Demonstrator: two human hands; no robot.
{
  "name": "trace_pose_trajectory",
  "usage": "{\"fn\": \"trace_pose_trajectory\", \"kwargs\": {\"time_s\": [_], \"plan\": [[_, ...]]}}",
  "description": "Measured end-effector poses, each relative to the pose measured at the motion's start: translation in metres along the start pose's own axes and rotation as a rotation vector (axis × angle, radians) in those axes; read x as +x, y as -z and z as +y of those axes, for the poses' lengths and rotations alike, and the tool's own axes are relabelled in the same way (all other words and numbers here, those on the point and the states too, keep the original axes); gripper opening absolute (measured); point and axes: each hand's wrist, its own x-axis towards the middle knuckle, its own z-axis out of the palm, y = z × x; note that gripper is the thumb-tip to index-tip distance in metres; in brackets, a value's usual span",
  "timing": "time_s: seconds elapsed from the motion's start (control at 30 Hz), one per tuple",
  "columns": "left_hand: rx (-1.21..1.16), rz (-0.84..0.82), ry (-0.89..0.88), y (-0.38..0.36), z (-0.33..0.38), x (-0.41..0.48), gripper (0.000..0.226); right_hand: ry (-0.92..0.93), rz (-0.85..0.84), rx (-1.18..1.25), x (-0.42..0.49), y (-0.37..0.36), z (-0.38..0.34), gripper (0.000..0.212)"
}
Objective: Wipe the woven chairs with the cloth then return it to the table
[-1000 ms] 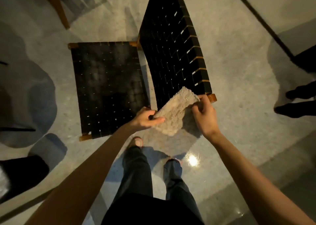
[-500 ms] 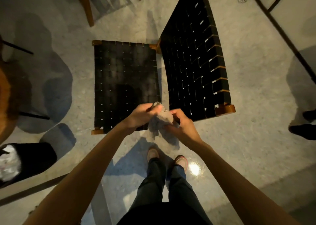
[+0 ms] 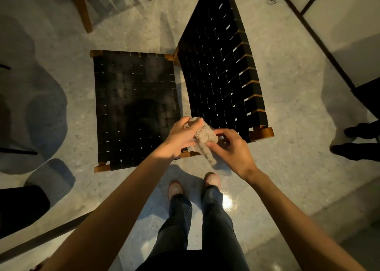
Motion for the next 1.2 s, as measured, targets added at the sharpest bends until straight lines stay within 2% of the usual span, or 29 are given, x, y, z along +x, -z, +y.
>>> {"fn": "trace_pose_trajectory", "kwargs": {"time_s": [0.1,0.2,0.3,0.37,0.47,0.53,0.63,0.73,0.8,0.83,0.9,1.03,1.13,1.2], "plan": [[0.004,-0.037,-0.043,-0.007,0.005,0.002,0.018,-0.019,0.008,0.002,0.005,0.007,0.008,0.032],[-0.061,-0.034,-0.075,-0.005,0.011,0.002,0.027,-0.202,0.062,0.068,0.012,0.009,0.009,0.048],[-0.224,-0.073,-0.079,-0.002,0.022,-0.001,0.023,-0.47,-0.071,0.3,0.018,0.013,0.003,0.065],[-0.321,-0.057,-0.082,0.002,0.026,-0.004,0.021,-0.564,-0.101,0.584,0.022,0.016,-0.001,0.073],[-0.354,0.016,-0.109,0.01,0.027,-0.005,0.025,-0.551,-0.025,0.973,0.028,0.021,-0.011,0.055],[-0.349,0.063,-0.136,0.016,0.026,-0.007,0.025,-0.511,0.054,1.05,0.032,0.023,-0.021,0.045],[-0.384,0.043,-0.146,0.026,0.026,-0.013,0.031,-0.508,0.019,1.021,0.038,0.016,-0.033,0.052],[-0.367,-0.056,-0.147,0.033,0.026,-0.018,0.031,-0.605,-0.242,1.075,0.037,0.007,-0.039,0.05],[-0.296,-0.06,-0.163,0.038,0.025,-0.021,0.03,-0.589,-0.349,1.092,0.036,0.005,-0.042,0.042],[-0.25,-0.048,-0.178,0.041,0.025,-0.023,0.031,-0.562,-0.34,1.094,0.035,0.003,-0.042,0.039],[-0.134,0.021,-0.222,0.048,0.023,-0.025,0.033,-0.514,-0.207,1.057,0.035,-0.003,-0.043,0.041],[0.004,0.194,-0.302,0.062,0.018,-0.024,0.027,-0.475,0.085,0.842,0.035,-0.009,-0.045,0.069],[0.016,0.241,-0.289,0.066,0.016,-0.024,0.021,-0.256,0.146,0.765,0.03,-0.007,-0.046,0.08],[0.003,0.224,-0.269,0.066,0.014,-0.021,0.025,-0.13,0.119,0.609,0.025,-0.006,-0.048,0.076]]}}
